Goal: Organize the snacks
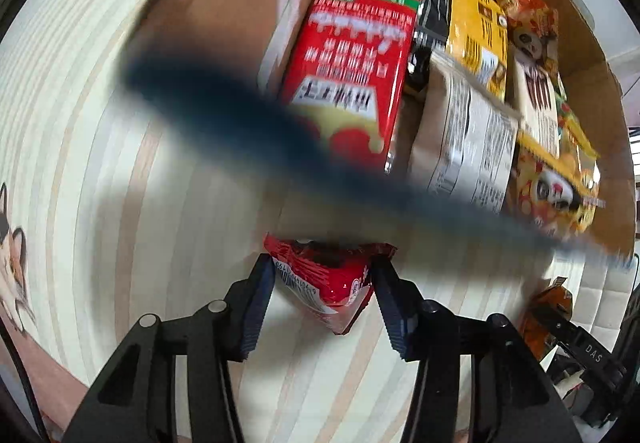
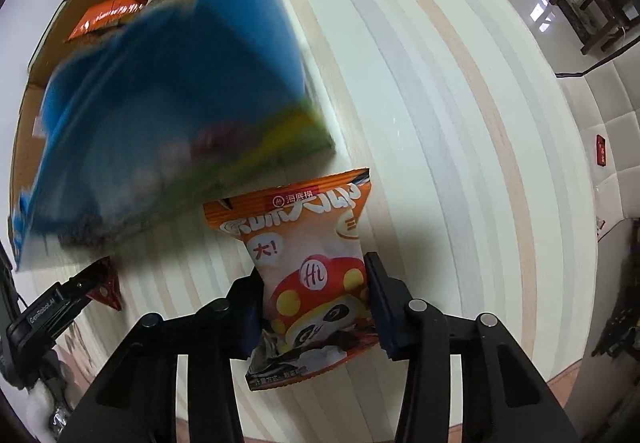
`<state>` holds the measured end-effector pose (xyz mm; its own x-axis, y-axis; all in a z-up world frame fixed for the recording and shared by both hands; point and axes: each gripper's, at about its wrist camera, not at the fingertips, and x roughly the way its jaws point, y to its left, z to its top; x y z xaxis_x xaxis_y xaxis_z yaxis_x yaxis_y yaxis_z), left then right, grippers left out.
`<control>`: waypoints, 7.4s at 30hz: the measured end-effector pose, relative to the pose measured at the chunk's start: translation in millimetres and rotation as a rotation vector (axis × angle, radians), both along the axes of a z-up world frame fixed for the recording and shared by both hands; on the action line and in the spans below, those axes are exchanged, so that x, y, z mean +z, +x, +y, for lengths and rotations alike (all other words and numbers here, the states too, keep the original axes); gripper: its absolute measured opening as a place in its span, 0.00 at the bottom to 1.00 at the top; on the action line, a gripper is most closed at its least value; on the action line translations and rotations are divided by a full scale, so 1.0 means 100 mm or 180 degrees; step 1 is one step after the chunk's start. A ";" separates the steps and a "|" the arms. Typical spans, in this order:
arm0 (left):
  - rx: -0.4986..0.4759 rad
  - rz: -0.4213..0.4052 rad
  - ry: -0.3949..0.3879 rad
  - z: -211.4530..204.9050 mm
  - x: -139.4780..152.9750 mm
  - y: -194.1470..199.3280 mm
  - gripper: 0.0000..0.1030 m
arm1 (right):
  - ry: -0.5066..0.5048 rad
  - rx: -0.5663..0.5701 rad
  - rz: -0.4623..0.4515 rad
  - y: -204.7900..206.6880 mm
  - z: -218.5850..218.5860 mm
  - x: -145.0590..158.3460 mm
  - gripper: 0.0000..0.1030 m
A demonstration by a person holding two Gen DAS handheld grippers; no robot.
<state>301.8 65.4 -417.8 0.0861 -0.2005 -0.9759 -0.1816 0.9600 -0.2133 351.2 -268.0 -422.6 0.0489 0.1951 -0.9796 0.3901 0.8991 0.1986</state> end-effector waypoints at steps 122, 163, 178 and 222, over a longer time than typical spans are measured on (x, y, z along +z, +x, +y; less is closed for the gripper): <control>-0.0807 0.0379 0.0338 -0.64 0.82 1.32 0.78 | -0.0238 0.1059 -0.0023 1.40 0.50 1.14 0.90; -0.0563 -0.1132 0.0516 -0.68 2.42 -0.27 0.88 | -0.0589 0.0752 -0.1100 -0.32 0.40 2.55 0.93; -0.0655 -0.1630 0.0615 -0.73 3.09 -1.31 0.88 | -0.0771 0.0644 -0.1631 -1.50 0.40 3.51 0.93; -0.0540 -0.1850 0.0861 -0.68 3.03 -1.23 1.00 | -0.1130 0.0379 -0.1923 -1.52 0.41 3.72 0.99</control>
